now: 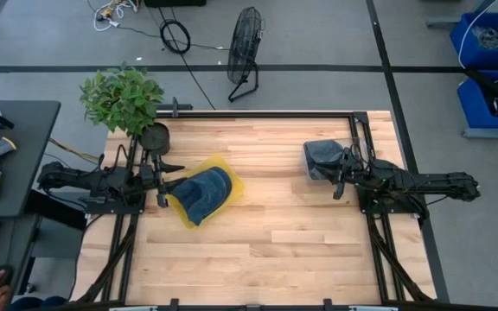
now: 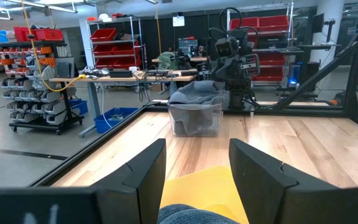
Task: Pick & Place hat
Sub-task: Return to Home Position
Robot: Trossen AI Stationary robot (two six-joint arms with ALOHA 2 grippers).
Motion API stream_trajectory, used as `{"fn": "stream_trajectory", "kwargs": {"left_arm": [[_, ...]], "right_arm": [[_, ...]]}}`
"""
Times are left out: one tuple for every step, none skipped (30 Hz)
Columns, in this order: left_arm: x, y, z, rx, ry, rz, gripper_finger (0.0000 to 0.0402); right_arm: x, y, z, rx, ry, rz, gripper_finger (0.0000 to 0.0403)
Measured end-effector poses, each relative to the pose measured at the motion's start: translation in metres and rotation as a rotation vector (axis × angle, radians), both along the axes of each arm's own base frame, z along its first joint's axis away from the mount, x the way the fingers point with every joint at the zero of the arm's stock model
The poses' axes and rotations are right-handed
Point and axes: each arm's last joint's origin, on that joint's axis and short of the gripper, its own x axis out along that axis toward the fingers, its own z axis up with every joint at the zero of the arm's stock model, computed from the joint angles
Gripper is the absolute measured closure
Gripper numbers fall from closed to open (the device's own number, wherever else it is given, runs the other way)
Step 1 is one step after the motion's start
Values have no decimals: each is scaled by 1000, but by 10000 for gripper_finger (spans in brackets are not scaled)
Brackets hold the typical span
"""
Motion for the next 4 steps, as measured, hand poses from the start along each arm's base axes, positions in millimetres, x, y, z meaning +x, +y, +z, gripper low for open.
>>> {"fn": "stream_trajectory", "kwargs": {"left_arm": [[0, 0, 0, 0, 0, 0, 220], [0, 0, 0, 0, 0, 0, 220], [0, 0, 0, 0, 0, 0, 220], [0, 0, 0, 0, 0, 0, 220]], "right_arm": [[0, 0, 0, 0, 0, 0, 334], [0, 0, 0, 0, 0, 0, 334], [0, 0, 0, 0, 0, 0, 334], [0, 0, 0, 0, 0, 0, 334]]}}
